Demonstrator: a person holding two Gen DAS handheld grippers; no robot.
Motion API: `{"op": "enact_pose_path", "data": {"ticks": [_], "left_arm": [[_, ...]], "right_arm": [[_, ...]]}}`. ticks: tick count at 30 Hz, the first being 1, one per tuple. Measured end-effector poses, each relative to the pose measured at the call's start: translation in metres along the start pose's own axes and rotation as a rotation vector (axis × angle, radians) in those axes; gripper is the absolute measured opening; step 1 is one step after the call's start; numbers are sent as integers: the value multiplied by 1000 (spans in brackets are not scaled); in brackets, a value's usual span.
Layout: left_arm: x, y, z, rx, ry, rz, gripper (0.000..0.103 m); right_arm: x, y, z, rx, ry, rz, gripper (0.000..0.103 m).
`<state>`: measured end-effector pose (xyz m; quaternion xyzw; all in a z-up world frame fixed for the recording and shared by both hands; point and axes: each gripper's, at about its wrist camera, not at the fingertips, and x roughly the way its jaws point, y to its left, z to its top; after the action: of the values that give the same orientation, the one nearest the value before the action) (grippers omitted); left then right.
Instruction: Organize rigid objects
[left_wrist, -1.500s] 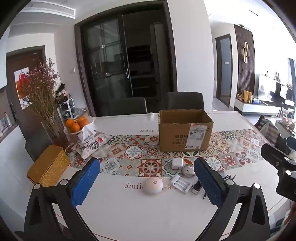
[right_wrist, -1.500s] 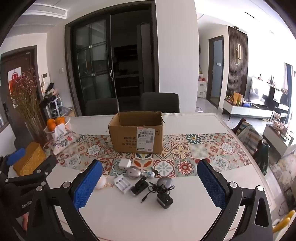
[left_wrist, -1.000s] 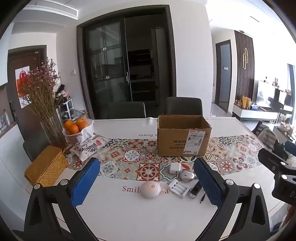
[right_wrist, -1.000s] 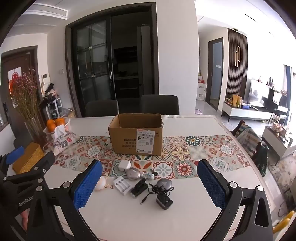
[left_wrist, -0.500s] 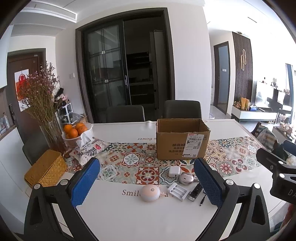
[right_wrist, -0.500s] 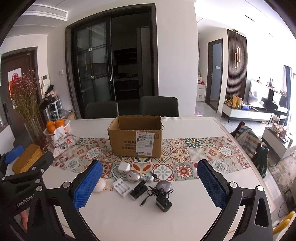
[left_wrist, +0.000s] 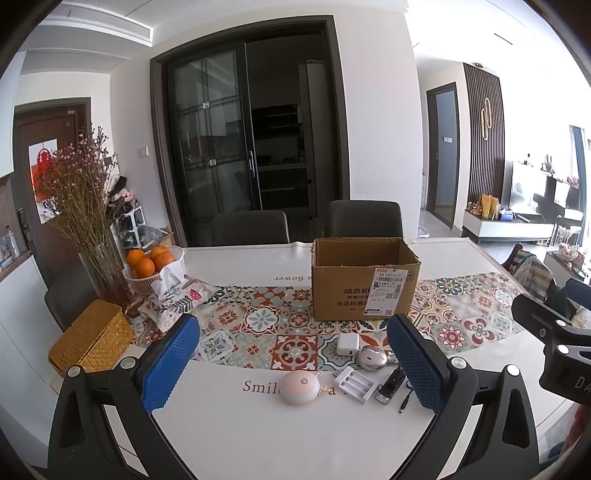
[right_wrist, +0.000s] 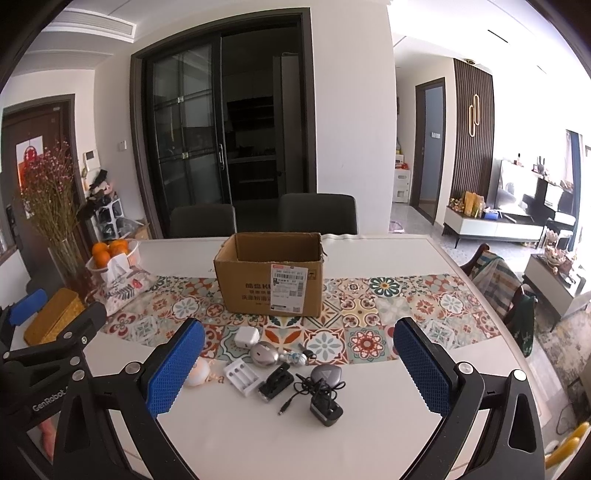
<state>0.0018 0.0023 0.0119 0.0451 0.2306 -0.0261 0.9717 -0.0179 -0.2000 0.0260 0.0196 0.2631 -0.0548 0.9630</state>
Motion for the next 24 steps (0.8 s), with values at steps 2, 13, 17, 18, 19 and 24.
{"op": "enact_pose_path", "data": {"ticks": [2, 13, 17, 18, 19, 24], "left_arm": [[2, 1, 0, -1, 1, 0, 103], [5, -1, 2, -3, 0, 0, 103], [5, -1, 2, -3, 0, 0, 103], [5, -1, 2, -3, 0, -1, 103], [5, -1, 2, -2, 1, -1, 103], [5, -2, 3, -1, 0, 0, 103]], "right_arm": [[0, -1, 0, 1, -3, -1, 103], [5, 0, 3, -3, 1, 7, 103], [6, 1, 3, -3, 2, 8, 103], [7, 1, 3, -3, 2, 8, 103], [6, 1, 4, -4, 3, 9, 103], [9, 1, 4, -3, 2, 8, 103]]}}
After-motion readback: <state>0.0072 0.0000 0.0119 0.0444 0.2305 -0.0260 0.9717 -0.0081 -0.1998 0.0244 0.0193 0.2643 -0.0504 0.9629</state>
